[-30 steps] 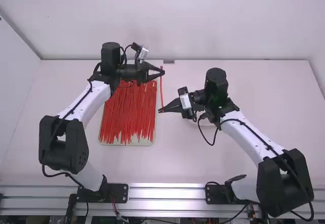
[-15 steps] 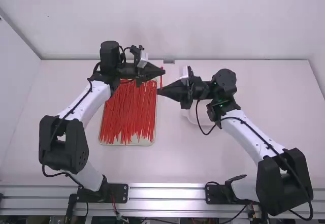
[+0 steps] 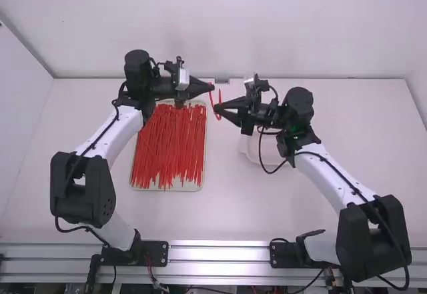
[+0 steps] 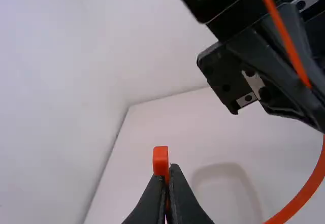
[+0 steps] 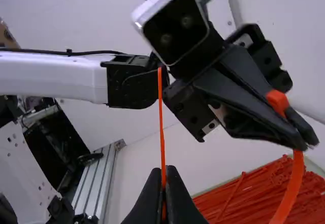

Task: Fasten the cable tie

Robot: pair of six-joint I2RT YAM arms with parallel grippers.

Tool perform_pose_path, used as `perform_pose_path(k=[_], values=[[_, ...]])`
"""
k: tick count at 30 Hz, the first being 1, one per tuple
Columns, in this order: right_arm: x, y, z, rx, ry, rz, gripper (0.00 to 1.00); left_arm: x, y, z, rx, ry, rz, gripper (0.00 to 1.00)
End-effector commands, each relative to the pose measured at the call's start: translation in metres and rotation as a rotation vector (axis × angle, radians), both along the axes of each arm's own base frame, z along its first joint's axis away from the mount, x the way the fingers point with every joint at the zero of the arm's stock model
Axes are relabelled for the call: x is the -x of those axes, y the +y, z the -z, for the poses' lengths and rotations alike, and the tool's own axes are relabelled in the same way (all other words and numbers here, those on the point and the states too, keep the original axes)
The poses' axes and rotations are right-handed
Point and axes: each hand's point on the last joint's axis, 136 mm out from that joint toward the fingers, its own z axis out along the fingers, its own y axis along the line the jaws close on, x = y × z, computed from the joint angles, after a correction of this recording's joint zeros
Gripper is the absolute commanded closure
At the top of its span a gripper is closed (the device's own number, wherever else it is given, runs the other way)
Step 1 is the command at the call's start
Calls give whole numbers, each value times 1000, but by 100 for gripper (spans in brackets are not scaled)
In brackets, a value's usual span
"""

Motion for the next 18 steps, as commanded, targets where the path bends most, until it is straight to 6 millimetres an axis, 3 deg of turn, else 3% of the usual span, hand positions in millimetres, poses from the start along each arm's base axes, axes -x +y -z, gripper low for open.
perform_pose_path(k=[1, 11, 18], values=[[-1, 0, 5, -5, 77, 7, 100, 3, -1, -12, 3, -101, 22, 98], [16, 25, 18, 29, 129, -40, 100, 12, -16, -20, 10, -223, 66, 98], [8, 28, 27, 27, 212, 25, 100, 26, -10, -20, 14, -328, 154, 98]])
